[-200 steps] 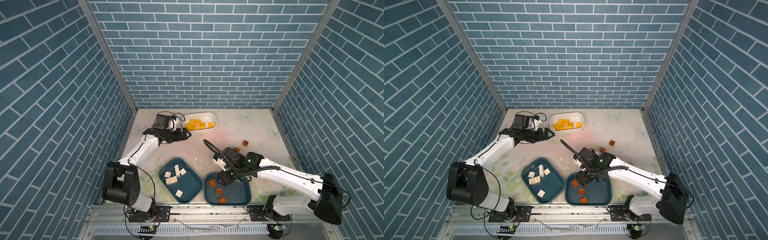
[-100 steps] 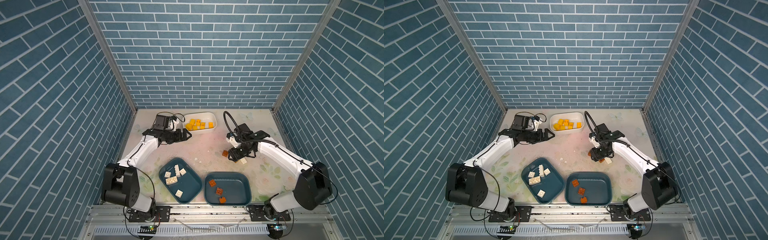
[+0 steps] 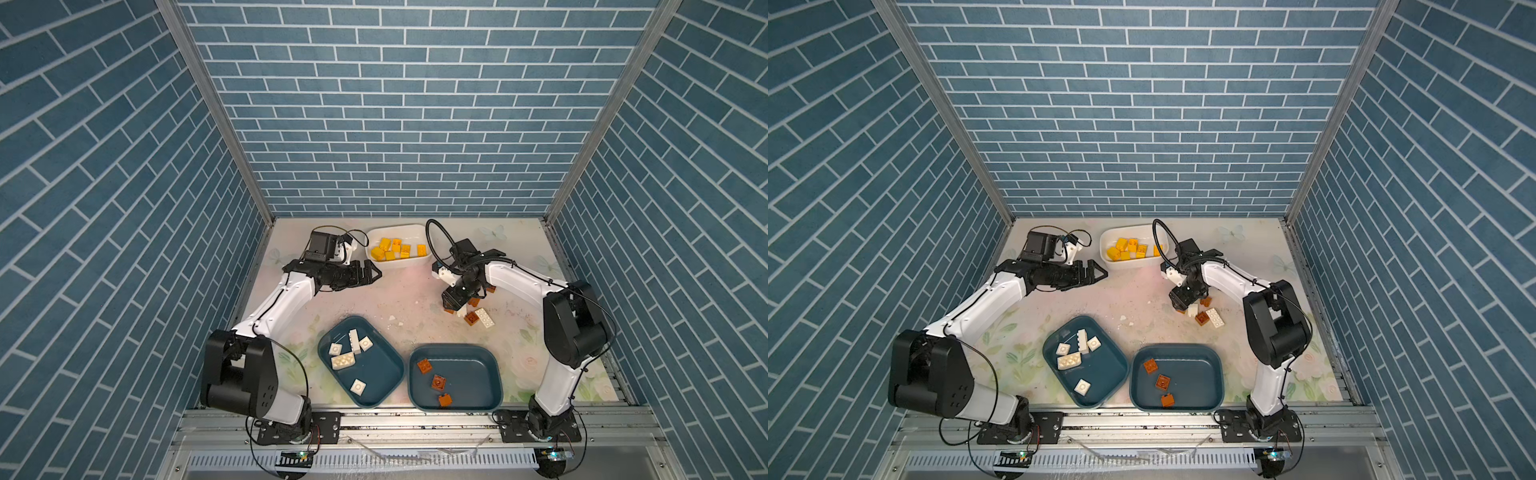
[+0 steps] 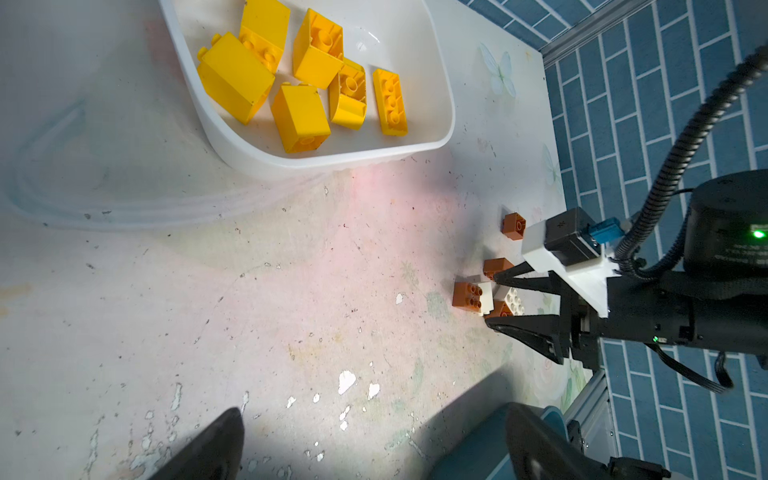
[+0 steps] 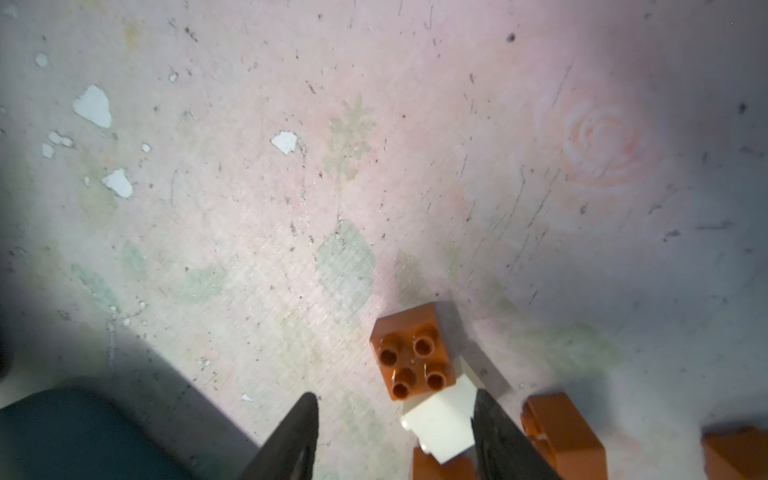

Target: Sort the legos into containers by color

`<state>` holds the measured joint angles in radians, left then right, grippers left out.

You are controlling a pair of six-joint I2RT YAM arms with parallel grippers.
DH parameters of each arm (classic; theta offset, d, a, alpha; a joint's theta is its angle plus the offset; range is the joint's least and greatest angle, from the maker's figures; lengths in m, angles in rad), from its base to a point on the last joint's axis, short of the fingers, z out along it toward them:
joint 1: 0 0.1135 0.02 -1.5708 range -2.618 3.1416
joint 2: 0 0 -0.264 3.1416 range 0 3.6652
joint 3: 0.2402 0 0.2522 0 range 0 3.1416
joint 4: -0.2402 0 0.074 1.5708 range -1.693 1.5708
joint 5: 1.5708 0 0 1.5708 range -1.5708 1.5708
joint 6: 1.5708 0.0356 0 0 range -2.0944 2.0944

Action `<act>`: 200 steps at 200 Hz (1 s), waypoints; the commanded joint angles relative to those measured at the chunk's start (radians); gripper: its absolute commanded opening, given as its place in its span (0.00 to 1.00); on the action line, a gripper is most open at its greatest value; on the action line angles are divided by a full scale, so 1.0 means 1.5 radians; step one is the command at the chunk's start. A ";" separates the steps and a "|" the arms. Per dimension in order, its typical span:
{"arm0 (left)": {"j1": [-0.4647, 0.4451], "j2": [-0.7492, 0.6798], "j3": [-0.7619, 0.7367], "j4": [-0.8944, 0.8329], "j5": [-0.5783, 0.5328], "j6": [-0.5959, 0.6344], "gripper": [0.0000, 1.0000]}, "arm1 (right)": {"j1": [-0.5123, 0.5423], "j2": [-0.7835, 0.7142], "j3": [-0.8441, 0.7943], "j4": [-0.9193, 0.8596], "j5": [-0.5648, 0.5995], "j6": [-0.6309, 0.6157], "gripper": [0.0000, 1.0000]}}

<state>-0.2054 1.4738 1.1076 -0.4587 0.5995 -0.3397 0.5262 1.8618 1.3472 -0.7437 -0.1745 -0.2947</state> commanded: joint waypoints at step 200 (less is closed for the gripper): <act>0.041 -0.020 -0.017 -0.031 0.008 0.034 1.00 | 0.052 0.012 0.160 -0.026 -0.062 0.018 0.23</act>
<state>-0.1650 1.4715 1.0878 -0.4805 0.5983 -0.3061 0.5789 1.9110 1.5272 -0.7898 -0.2070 -0.3485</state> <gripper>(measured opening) 0.995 0.338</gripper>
